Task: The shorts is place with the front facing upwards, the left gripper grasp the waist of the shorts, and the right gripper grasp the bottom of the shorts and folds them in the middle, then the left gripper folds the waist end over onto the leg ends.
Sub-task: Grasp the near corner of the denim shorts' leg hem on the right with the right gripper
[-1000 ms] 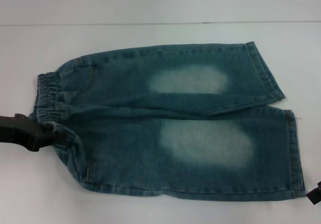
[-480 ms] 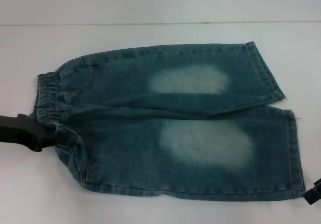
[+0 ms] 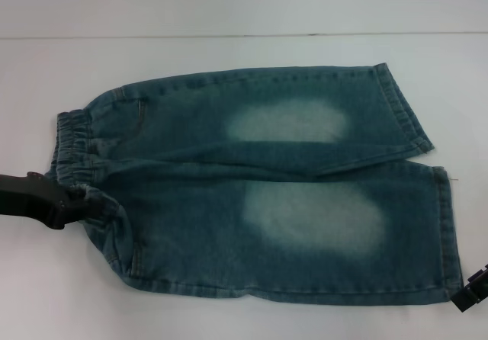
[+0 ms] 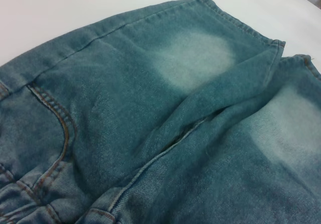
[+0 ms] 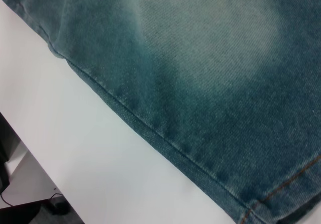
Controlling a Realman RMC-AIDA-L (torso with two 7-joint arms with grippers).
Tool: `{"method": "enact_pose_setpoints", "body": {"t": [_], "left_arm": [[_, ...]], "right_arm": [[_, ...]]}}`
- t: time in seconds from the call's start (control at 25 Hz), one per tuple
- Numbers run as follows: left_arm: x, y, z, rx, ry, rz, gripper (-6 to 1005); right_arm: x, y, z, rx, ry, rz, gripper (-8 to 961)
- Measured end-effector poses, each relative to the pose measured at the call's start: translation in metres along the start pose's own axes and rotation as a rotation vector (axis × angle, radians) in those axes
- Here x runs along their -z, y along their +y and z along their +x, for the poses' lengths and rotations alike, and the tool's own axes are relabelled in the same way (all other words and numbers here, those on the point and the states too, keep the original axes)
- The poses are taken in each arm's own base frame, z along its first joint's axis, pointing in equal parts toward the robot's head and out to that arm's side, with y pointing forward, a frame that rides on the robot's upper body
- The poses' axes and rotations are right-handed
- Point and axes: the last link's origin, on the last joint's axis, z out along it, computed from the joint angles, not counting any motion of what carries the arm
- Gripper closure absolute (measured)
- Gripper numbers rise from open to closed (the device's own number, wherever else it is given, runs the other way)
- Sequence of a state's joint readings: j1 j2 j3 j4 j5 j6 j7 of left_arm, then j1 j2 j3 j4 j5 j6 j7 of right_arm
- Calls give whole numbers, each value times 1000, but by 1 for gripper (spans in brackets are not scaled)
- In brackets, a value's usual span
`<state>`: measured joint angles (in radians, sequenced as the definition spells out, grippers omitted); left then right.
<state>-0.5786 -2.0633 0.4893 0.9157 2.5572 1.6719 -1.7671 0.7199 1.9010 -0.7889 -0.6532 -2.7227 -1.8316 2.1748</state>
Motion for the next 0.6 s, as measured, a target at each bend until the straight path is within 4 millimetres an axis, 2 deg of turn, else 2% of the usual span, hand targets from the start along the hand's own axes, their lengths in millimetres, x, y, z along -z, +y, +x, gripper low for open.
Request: {"method": "enact_pose_setpoints", "body": {"t": [0.6], "left_arm": [[0,-1,-1,1,1,7,927]], "right_arm": [[-4,2,-3,2,22,11,229]]}}
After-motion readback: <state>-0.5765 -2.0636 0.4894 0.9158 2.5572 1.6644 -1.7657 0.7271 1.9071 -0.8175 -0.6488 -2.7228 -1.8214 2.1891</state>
